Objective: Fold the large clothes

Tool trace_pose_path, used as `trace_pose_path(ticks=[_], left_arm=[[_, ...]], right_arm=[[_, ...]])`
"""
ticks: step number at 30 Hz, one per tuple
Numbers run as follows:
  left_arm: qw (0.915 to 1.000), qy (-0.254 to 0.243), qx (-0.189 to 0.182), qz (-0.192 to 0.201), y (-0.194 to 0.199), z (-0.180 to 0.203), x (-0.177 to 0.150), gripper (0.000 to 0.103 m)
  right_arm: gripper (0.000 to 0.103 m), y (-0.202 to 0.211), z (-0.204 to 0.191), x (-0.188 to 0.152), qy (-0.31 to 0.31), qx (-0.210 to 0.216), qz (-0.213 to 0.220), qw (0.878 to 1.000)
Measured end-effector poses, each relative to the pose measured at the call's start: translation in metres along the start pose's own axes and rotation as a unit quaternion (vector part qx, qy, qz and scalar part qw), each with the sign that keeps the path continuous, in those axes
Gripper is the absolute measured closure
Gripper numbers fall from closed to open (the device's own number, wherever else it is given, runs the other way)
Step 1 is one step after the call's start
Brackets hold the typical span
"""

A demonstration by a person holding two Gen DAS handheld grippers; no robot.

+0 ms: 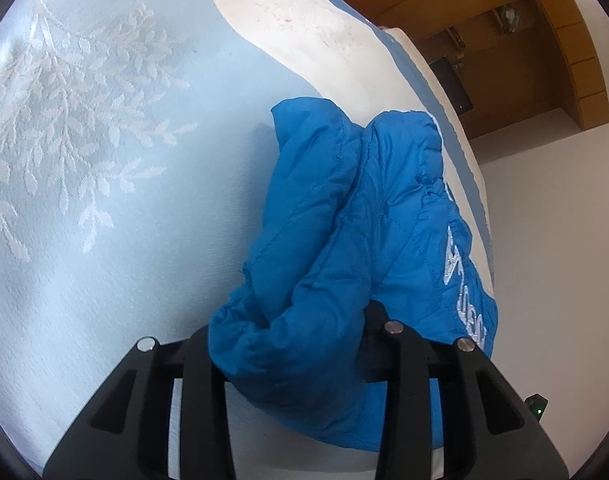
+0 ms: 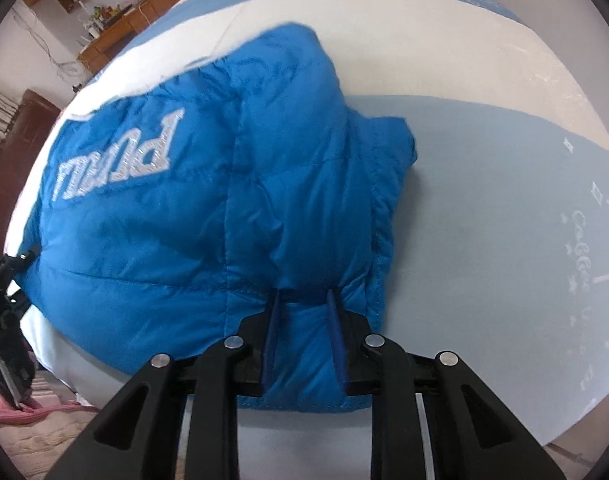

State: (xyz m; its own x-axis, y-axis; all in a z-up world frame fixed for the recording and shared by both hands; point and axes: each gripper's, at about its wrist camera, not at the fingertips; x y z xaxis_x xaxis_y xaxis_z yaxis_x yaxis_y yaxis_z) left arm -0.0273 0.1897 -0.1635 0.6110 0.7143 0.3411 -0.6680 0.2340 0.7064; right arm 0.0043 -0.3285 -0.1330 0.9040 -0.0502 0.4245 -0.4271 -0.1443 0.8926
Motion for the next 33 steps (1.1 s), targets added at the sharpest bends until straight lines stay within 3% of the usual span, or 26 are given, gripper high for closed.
trace_pose_path(ticks=[7,12,22,28,33], left_arm=[[1.0,0.007,-0.001,0.001,-0.002,0.004,0.001,0.071],[0.9993,-0.036,0.001,0.013,0.016,0.022,0.006,0.074],[0.9942,-0.101,0.013,0.033,0.041,0.061,0.01,0.076],[0.9787,-0.195,-0.02,0.06,0.067,0.133,0.004,0.076],[0.9629,-0.256,-0.064,0.056,0.074,0.19,-0.007,0.076]], right_arm=[[0.08,0.001,0.003,0.004,-0.011,0.009,-0.008,1.0],[0.068,0.03,0.017,0.009,-0.048,0.044,0.013,0.998],[0.067,0.077,0.008,0.013,-0.033,0.005,0.048,0.998],[0.067,0.086,0.003,0.014,-0.033,0.01,0.06,0.998],[0.067,0.089,0.005,0.013,-0.046,0.016,0.063,0.997]])
Point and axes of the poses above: each gripper's, at about its wrist camera, not at the fingertips, and y roughly against the way its jaws point, z to its right, x to its top, and after that the axes turned 9 degrees about z, right-handed
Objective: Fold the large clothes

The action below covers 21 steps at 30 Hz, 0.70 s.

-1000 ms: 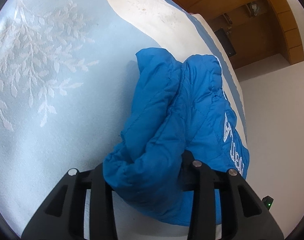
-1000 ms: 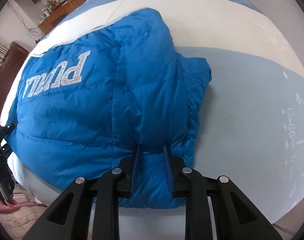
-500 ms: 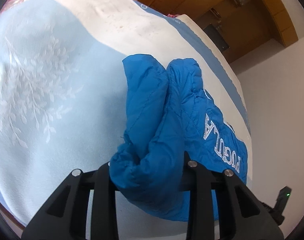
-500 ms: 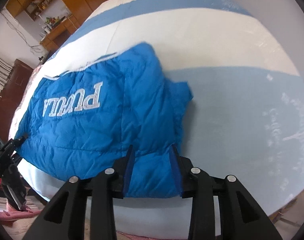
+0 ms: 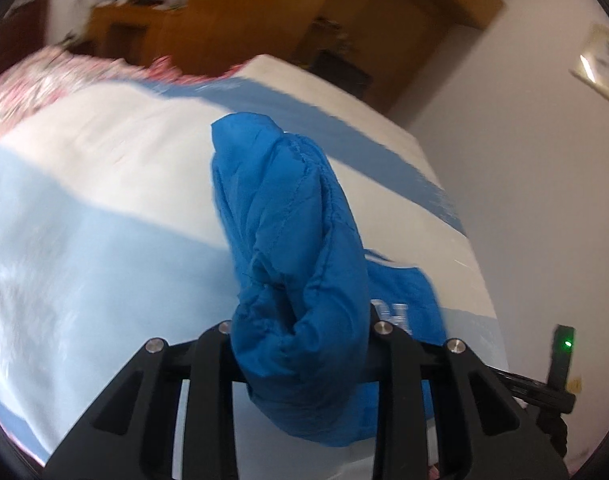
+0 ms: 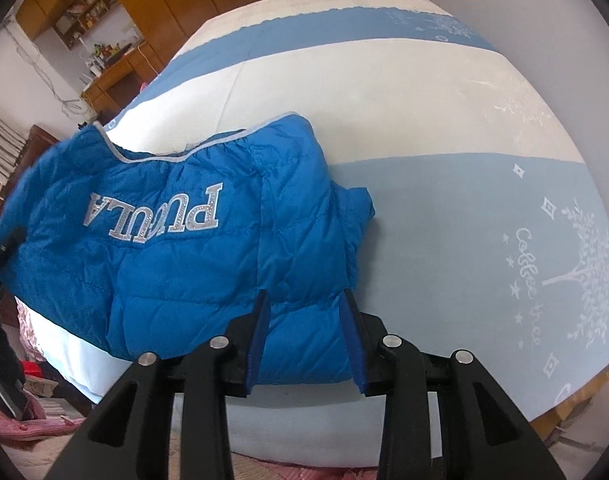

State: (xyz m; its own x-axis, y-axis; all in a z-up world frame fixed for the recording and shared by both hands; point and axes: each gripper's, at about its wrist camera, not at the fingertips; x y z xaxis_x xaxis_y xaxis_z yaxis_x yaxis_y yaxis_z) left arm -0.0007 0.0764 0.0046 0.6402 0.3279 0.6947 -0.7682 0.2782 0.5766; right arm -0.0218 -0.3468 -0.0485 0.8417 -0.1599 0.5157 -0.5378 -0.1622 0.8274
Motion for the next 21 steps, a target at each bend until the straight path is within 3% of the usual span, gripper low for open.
trace_pose_path(ticks=[5,11,21], left_arm=[[0.9966,-0.064,-0.05,-0.012,-0.018,0.056,0.005,0.076],[0.9833,-0.135,-0.105,-0.063,-0.061,0.116,-0.013,0.076],[0.9578,-0.206,-0.104,-0.171,-0.149,0.155,-0.08,0.075]], right_arm=[[0.067,0.005,-0.002,-0.001,-0.003,0.006,0.009,1.0],[0.067,0.006,0.003,-0.004,-0.017,0.003,0.008,1.0],[0.067,0.007,0.009,-0.003,-0.024,0.002,0.005,1.0]])
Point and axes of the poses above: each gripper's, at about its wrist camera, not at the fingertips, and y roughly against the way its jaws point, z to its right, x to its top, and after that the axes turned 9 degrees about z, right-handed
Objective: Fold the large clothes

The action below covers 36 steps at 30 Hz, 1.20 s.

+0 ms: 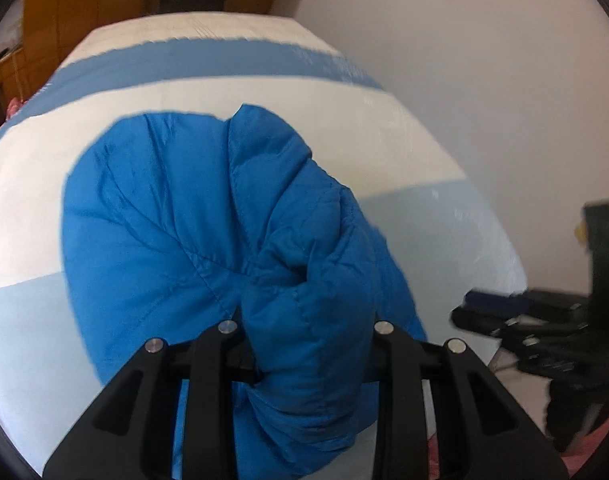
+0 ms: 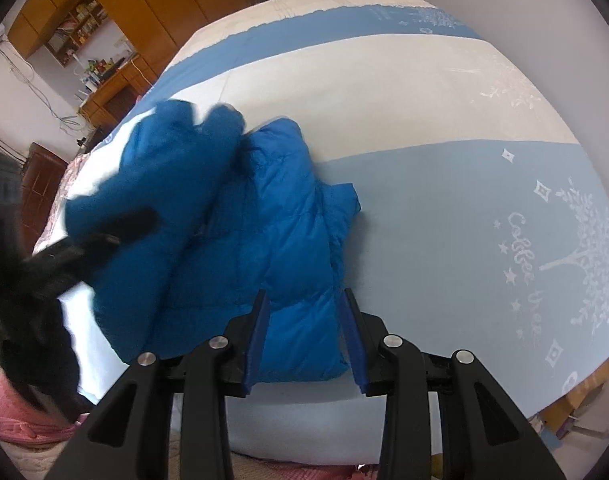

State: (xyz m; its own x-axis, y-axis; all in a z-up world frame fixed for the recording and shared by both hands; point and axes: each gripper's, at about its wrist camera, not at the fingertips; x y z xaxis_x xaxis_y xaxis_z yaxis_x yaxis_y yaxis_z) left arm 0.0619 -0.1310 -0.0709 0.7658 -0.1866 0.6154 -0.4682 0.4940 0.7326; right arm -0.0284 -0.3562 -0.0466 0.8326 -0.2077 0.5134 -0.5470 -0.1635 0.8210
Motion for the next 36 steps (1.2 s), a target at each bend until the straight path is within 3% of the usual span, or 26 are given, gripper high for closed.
trace_pose_path(ticks=[8,13,20,23,26,27,29,32,35,36], left_arm=[[0.9988,0.03,-0.017,-0.034,-0.029,-0.025,-0.015,0.074],[0.9976,0.042,-0.049,-0.025,-0.003,-0.024,-0.012,0.069],[0.9935,0.075,-0.086,-0.006,0.049,-0.029,-0.005,0.056],[0.9868,0.104,-0.124,0.003,0.072,-0.039,-0.002,0.047],[0.9676,0.144,-0.207,-0.001,0.087,-0.051,0.002,0.044],[0.9648,0.154,-0.214,0.001,0.088,-0.054,0.002,0.044],[0.9698,0.164,-0.18,0.018,0.096,-0.068,0.005,0.044],[0.9868,0.152,-0.045,0.03,0.104,-0.092,0.009,0.045],[0.9875,0.134,0.083,0.013,0.096,-0.106,0.013,0.046],[0.9862,0.129,0.103,0.01,0.093,-0.107,0.013,0.046]], right_arm=[[0.067,-0.01,-0.003,0.005,0.002,0.006,-0.01,1.0],[0.065,-0.005,-0.006,0.019,0.005,0.02,0.0,1.0],[0.053,-0.006,-0.012,0.046,0.007,0.052,-0.004,0.999],[0.048,-0.01,-0.013,0.06,0.003,0.072,-0.011,0.997],[0.039,-0.014,-0.016,0.072,0.0,0.089,-0.017,0.996],[0.037,-0.017,-0.017,0.076,-0.004,0.101,-0.022,0.995],[0.034,-0.026,-0.018,0.084,-0.017,0.125,-0.04,0.991],[0.032,-0.042,-0.02,0.09,-0.035,0.144,-0.067,0.987],[0.03,-0.057,-0.023,0.093,-0.039,0.138,-0.087,0.986],[0.03,-0.064,-0.025,0.094,-0.038,0.139,-0.093,0.985]])
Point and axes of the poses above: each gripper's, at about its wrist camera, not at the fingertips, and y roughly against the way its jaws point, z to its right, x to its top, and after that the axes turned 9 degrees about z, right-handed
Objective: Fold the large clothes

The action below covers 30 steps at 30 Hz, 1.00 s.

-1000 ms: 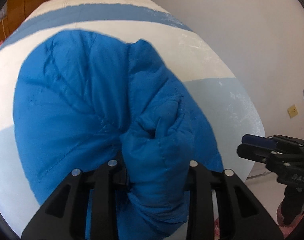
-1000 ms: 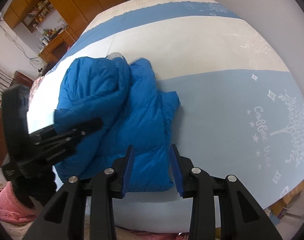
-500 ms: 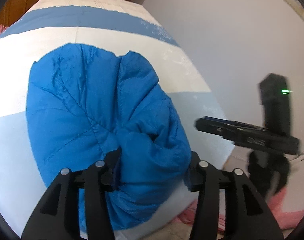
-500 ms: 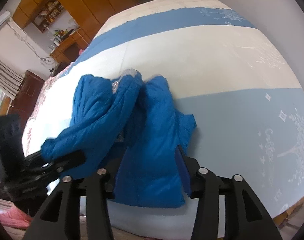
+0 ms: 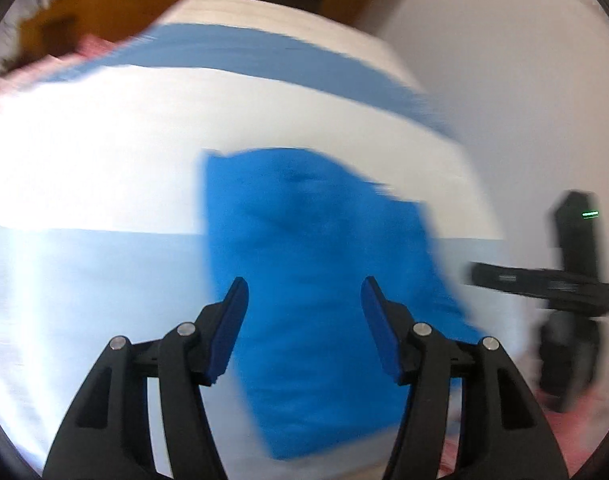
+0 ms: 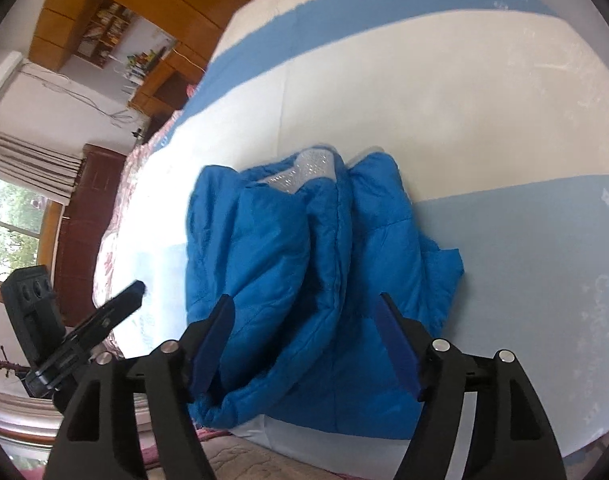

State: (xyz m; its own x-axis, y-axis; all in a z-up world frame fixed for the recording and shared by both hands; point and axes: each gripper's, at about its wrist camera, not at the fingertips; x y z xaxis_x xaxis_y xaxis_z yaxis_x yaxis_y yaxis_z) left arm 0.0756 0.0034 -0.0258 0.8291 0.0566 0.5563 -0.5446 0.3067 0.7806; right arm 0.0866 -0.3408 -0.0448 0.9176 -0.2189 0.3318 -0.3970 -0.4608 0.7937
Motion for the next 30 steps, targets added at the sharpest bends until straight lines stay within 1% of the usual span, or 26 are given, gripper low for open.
trace_pose_path(ticks=[1,3,7,11,14,16,18,19,20,21,22,24,27,30], left_arm=[[0.9999,-0.003,0.015,0.0,-0.003,-0.002,0.0,0.046],[0.9997,-0.002,0.026,-0.005,-0.01,-0.007,0.0,0.046],[0.9982,-0.023,0.055,-0.002,-0.017,-0.006,-0.001,0.046],[0.9976,-0.028,0.063,0.002,-0.017,-0.01,0.002,0.046],[0.9972,-0.03,0.068,0.007,-0.016,-0.004,0.009,0.046],[0.9969,-0.031,0.072,0.01,-0.016,-0.005,0.009,0.046],[0.9968,-0.028,0.075,0.01,-0.019,-0.006,0.01,0.046],[0.9967,-0.026,0.076,0.01,-0.021,-0.007,0.011,0.046],[0.9967,-0.025,0.077,0.011,-0.021,-0.009,0.011,0.046],[0.9966,-0.025,0.078,0.012,-0.022,-0.009,0.012,0.046],[0.9964,-0.024,0.08,0.013,-0.022,-0.009,0.012,0.046],[0.9964,-0.021,0.082,0.012,-0.023,-0.011,0.012,0.046],[0.9962,-0.021,0.084,0.01,-0.022,-0.009,0.011,0.046],[0.9963,-0.02,0.082,0.011,-0.02,-0.006,0.01,0.046]], right_arm=[[0.029,-0.004,-0.001,0.002,0.0,0.001,-0.005,1.0],[0.026,-0.017,-0.001,0.004,-0.004,0.002,-0.02,1.0],[0.026,-0.036,0.0,0.007,-0.012,0.005,-0.044,0.999],[0.026,-0.055,0.002,0.012,-0.02,0.008,-0.065,0.998],[0.026,-0.069,0.001,0.016,-0.022,0.01,-0.076,0.997],[0.025,-0.075,-0.005,0.017,-0.014,0.012,-0.081,0.997],[0.028,-0.08,-0.016,0.019,0.012,0.003,-0.08,0.997],[0.03,-0.081,-0.022,0.02,0.029,-0.004,-0.078,0.997],[0.037,-0.082,-0.027,0.022,0.044,-0.009,-0.075,0.996],[0.049,-0.081,-0.031,0.022,0.053,-0.012,-0.073,0.996],[0.054,-0.081,-0.036,0.023,0.063,-0.016,-0.07,0.995],[0.073,-0.079,-0.045,0.023,0.086,-0.02,-0.064,0.994],[0.085,-0.066,-0.058,0.02,0.121,-0.021,-0.045,0.991],[0.089,-0.045,-0.069,0.017,0.149,-0.018,-0.022,0.988]])
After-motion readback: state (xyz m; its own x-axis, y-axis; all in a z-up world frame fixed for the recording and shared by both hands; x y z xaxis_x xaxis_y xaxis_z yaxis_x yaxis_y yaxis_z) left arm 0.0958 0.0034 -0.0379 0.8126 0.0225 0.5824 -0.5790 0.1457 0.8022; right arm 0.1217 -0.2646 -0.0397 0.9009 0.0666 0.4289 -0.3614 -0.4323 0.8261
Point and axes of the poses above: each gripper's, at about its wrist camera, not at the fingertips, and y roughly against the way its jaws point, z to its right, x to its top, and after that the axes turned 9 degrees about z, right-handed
